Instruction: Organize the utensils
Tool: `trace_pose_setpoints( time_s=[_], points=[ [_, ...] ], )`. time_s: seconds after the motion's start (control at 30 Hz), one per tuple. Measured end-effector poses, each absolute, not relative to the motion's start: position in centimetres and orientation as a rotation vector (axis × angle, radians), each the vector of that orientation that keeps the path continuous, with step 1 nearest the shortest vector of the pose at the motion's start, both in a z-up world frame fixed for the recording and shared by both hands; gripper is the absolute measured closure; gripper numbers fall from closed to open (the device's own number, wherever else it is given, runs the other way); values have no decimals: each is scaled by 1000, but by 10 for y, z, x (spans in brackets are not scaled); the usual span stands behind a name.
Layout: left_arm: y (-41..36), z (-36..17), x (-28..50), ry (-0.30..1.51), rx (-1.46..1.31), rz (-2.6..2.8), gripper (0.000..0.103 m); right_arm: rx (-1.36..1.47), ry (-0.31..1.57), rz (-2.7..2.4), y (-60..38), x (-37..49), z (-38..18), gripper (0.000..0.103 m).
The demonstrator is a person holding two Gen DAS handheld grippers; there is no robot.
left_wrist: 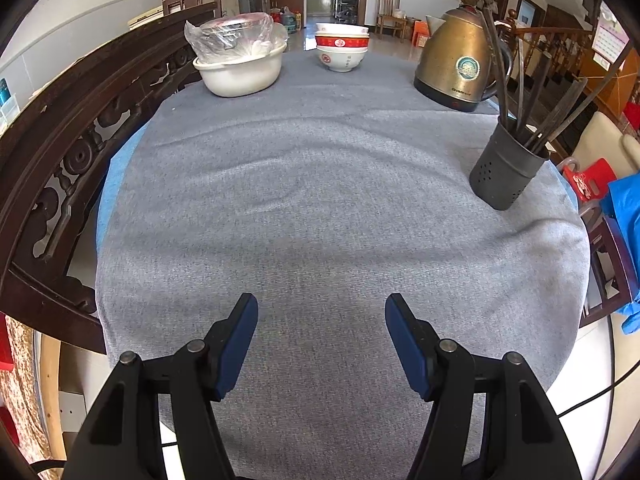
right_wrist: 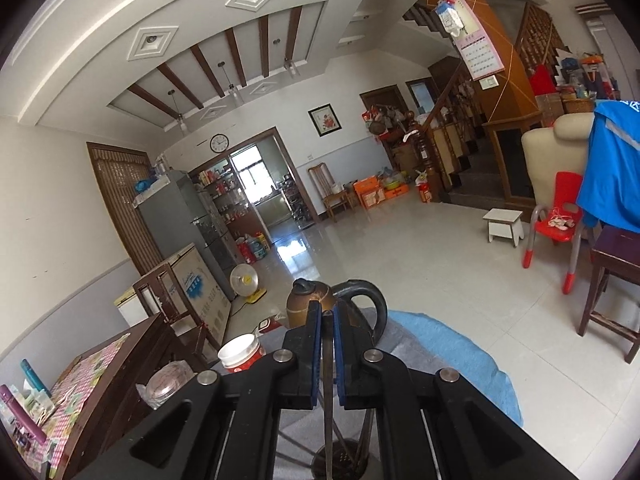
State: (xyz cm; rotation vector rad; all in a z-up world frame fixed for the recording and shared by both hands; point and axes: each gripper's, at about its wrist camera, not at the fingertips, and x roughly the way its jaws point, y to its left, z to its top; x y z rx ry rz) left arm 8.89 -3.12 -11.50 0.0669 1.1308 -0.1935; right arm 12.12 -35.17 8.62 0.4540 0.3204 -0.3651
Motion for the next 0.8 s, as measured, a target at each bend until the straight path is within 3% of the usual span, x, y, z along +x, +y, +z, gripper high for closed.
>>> trace_pose_setpoints(
  time_s=[0.8],
  points=[
    [-12,-133,101,1174,42,-173,36,281,449,-357,-305,166,23,97]
  ],
)
